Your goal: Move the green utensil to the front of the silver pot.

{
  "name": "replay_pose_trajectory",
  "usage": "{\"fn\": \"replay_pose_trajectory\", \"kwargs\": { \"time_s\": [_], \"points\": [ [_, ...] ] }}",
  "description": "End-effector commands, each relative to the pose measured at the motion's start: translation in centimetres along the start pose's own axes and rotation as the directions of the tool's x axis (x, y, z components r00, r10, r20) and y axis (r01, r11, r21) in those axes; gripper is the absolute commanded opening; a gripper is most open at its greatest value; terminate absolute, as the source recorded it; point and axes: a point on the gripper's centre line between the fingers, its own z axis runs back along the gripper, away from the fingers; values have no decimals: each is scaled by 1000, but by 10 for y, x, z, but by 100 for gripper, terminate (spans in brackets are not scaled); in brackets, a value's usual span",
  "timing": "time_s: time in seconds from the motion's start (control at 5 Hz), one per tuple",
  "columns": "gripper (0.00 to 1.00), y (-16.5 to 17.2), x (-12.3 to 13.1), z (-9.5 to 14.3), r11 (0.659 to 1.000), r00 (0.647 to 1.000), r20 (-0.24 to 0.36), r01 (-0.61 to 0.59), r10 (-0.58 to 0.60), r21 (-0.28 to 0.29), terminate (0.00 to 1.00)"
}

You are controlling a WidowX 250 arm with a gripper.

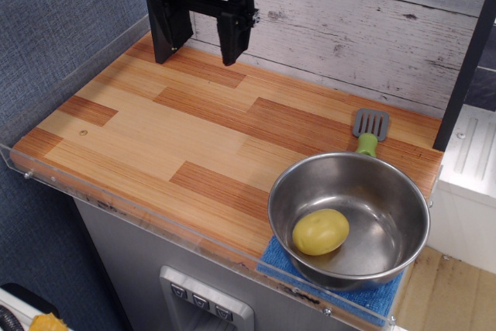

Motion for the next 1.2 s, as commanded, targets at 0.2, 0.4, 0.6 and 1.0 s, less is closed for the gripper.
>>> {"fn": "replay_pose_trajectory", "kwargs": {
  "time_s": [0.2, 0.4, 0.6, 1.0],
  "points": [
    [100, 8, 7, 17, 993, 993, 9, 120, -120, -19, 0],
    [100, 8, 7, 17, 993, 993, 9, 120, -120, -19, 0],
    [100, 8, 7, 17, 993, 993, 9, 120, -120, -19, 0],
    [100, 8, 7, 17, 993, 993, 9, 120, -120, -19, 100]
  ]
}}
